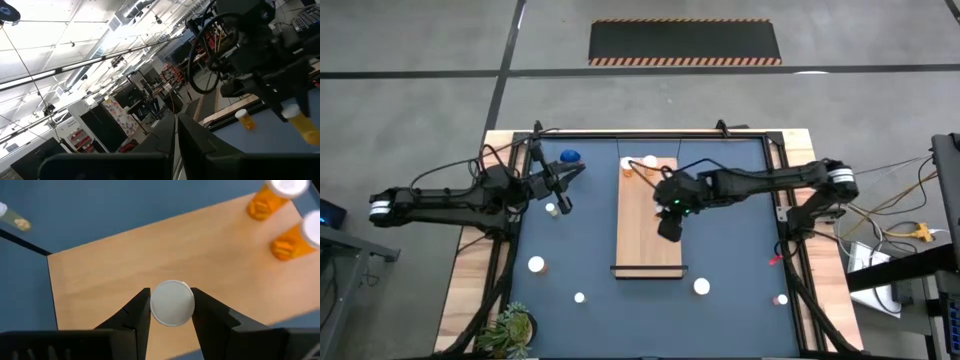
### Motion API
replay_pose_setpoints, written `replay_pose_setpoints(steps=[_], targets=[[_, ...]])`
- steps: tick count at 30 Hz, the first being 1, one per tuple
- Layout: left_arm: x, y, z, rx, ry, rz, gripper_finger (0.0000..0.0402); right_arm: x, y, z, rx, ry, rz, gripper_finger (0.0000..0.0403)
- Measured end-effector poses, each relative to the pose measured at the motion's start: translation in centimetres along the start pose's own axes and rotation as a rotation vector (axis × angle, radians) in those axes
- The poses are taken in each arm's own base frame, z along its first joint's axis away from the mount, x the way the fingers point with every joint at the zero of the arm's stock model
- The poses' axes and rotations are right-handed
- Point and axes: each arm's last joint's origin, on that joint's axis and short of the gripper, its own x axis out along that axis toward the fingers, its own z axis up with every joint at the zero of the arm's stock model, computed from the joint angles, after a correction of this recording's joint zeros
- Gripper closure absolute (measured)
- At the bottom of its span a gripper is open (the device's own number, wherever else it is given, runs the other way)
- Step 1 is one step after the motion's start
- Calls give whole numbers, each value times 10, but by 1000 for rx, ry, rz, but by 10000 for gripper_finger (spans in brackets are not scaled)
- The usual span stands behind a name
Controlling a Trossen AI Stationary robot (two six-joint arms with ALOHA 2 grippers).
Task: Pick and place medicine bottles onto shelf by color
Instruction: Put the small orange pill bottle on the shelf
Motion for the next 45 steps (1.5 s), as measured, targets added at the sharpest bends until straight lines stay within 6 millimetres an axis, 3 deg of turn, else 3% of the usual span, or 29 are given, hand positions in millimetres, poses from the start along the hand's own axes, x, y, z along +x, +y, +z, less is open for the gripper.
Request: replay_pose_setpoints(steps=[9, 30, 37, 45], targets=[[0, 0, 0, 0, -2, 1, 398, 33, 17, 8, -19, 73, 27, 284], [-1, 1, 1, -1, -6, 5, 398, 81, 21, 5, -98, 109, 32, 284], [-1, 1, 1, -1, -7, 5, 398, 83, 20, 5, -108, 108, 18, 282], [-1, 1, 1, -1, -7, 5, 398, 83, 20, 5, -118, 107, 13, 252]])
